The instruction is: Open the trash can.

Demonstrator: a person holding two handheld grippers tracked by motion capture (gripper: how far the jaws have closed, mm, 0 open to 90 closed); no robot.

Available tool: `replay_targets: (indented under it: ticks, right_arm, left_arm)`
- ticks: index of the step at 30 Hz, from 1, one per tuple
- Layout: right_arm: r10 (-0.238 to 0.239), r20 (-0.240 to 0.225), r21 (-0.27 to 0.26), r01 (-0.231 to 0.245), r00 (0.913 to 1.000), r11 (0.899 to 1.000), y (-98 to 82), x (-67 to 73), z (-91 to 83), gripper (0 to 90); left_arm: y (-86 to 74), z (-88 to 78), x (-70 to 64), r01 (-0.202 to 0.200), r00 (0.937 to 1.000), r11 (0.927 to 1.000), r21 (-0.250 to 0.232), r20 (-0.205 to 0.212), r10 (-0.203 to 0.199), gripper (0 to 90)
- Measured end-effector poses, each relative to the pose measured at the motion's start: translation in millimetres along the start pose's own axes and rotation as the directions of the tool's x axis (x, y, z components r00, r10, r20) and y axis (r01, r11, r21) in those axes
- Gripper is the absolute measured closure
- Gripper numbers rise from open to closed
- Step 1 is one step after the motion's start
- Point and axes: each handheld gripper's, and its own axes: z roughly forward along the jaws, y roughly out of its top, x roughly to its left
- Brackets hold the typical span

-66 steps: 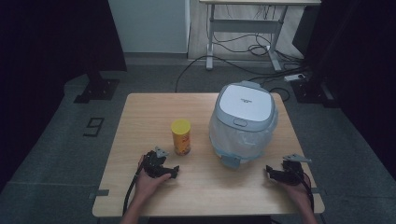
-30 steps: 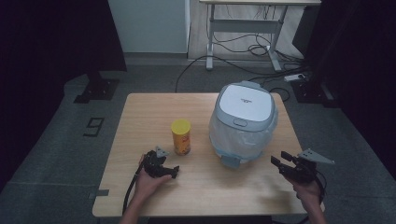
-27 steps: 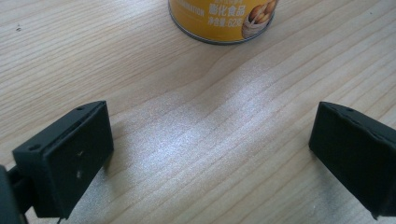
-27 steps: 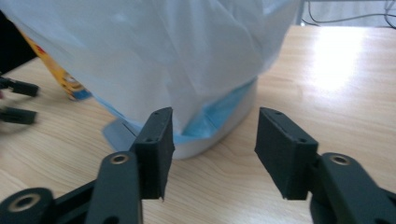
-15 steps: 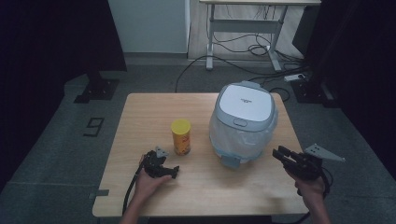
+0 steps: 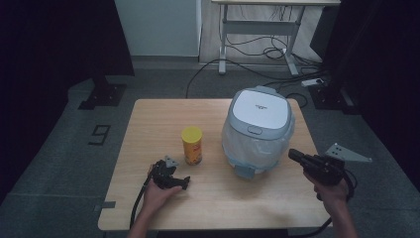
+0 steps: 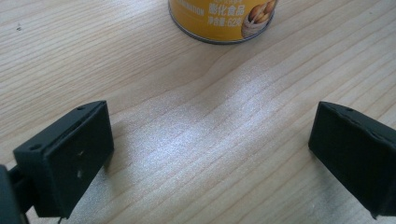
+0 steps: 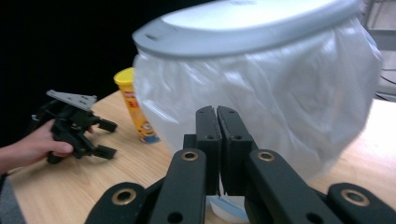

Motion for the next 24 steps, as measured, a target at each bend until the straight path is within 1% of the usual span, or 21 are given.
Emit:
replay_targets:
  ticks: [1,2,3,4,7,11,19,24]
  right_arm:
    - [0.0,0.0,0.0,0.0,1.0,1.0,0.0,0.0,0.0,87.6]
    - [-0.005,-0.009,-0.004,0.005,0.9999,1.0,2.8,1.2,-0.6,87.6]
    - [-0.007,-0.028,-0.014,0.006,0.9996,1.0,8.1,3.3,-1.0,88.0]
    - [-0.007,-0.028,-0.014,0.006,0.9996,1.0,8.1,3.3,-1.0,88.0]
    - [-0.012,-0.053,-0.021,0.011,0.9985,1.0,15.0,5.6,-0.1,88.4]
    - [-0.027,-0.087,-0.027,0.024,0.9959,0.999,24.2,11.1,4.6,88.4]
    - [-0.049,-0.119,-0.018,0.047,0.9917,0.999,36.1,19.6,15.8,88.4]
    - [-0.042,-0.129,-0.013,0.041,0.9907,0.999,40.5,20.1,23.5,88.4]
  left_arm:
    - [0.0,0.0,0.0,0.0,1.0,1.0,0.0,0.0,0.0,0.0]
    - [0.0,0.0,-0.1,0.0,1.0,1.0,0.0,-0.001,0.0,0.0]
    - [0.0,0.0,-0.1,0.001,1.0,1.0,0.0,-0.001,-0.001,0.0]
    - [0.0,0.0,-0.1,0.001,1.0,1.0,0.0,-0.001,-0.001,0.0]
    - [0.0,-0.1,-0.1,0.0,1.0,1.0,0.0,-0.001,0.0,0.0]
    - [0.0,-0.1,-0.1,0.0,1.0,1.0,0.0,-0.001,0.0,0.0]
    - [0.0,-0.1,-0.1,0.0,1.0,1.0,0.0,0.0,0.0,0.0]
    - [0.0,-0.2,-0.1,0.0,1.0,1.0,0.0,0.0,0.0,0.0]
